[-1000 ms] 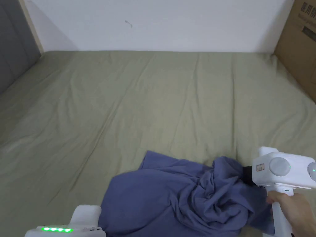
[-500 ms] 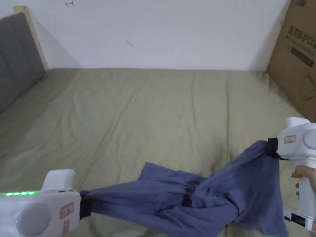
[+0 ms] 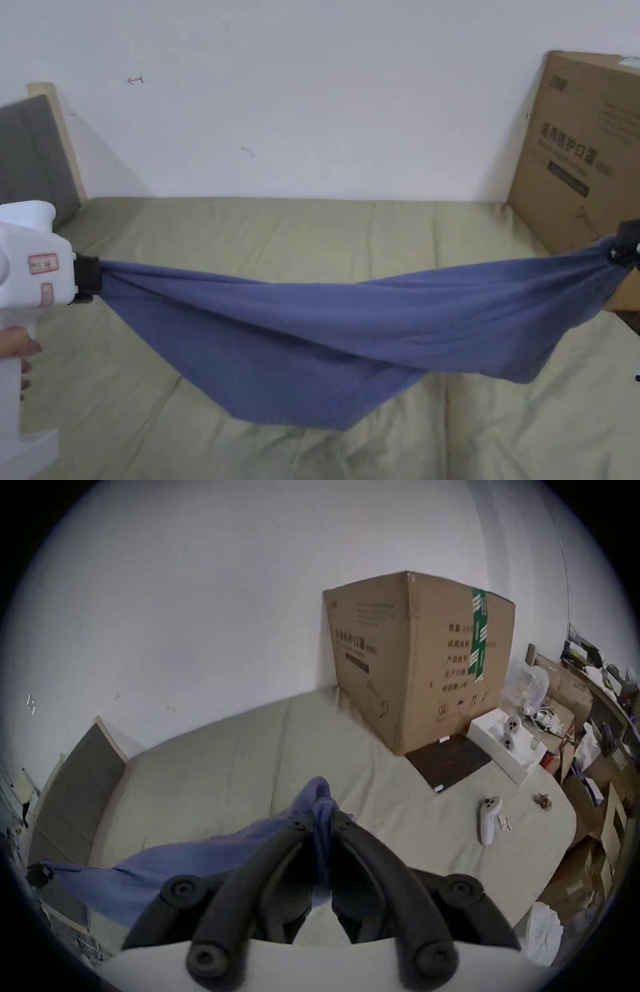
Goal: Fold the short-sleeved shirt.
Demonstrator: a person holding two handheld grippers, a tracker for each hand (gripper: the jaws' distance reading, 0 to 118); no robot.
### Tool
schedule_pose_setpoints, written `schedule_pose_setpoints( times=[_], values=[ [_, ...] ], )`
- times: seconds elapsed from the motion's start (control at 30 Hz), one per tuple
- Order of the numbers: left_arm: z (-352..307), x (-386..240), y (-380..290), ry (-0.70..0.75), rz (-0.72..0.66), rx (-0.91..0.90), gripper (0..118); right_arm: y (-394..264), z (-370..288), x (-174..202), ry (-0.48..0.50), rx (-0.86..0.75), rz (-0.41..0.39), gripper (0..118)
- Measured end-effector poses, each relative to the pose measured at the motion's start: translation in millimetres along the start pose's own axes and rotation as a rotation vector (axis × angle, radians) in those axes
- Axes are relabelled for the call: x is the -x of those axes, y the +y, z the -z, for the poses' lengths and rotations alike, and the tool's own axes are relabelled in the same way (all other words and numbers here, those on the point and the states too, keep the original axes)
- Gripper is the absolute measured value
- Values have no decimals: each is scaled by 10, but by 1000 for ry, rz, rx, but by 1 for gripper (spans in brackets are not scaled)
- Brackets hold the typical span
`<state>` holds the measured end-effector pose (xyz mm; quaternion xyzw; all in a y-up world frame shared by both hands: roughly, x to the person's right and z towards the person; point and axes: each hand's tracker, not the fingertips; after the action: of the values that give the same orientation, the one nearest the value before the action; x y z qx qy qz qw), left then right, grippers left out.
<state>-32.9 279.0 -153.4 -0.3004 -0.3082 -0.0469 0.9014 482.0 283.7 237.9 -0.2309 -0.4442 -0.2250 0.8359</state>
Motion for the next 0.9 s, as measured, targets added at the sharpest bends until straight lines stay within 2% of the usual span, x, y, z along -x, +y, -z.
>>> schedule_pose_setpoints(
  times=[0.13, 0.2, 0.3, 0.5, 0.6, 0.7, 0.9],
  values=[
    [114, -5, 431, 16, 12, -59, 4, 224, 77, 135, 63, -16, 47, 7],
    [245, -21, 729, 54, 80, -59, 4, 348, 155, 258, 69, -26, 44, 7],
    [330, 45, 1065, 31, 47, -89, 4, 537, 298, 426, 82, -42, 40, 7],
    [380, 173, 1446, 74, 51, -171, 4, 820, 450, 688, 136, -81, 32, 7],
    [458, 300, 1322, 68, 46, -161, 4, 751, 536, 773, 127, -85, -11, 7],
    [631, 410, 1012, 96, 70, -102, 4, 453, 732, 773, 124, -23, -47, 7],
    [913, 579, -122, 90, 57, 152, 4, -595, 1208, 564, 103, 200, -22, 7]
  ],
)
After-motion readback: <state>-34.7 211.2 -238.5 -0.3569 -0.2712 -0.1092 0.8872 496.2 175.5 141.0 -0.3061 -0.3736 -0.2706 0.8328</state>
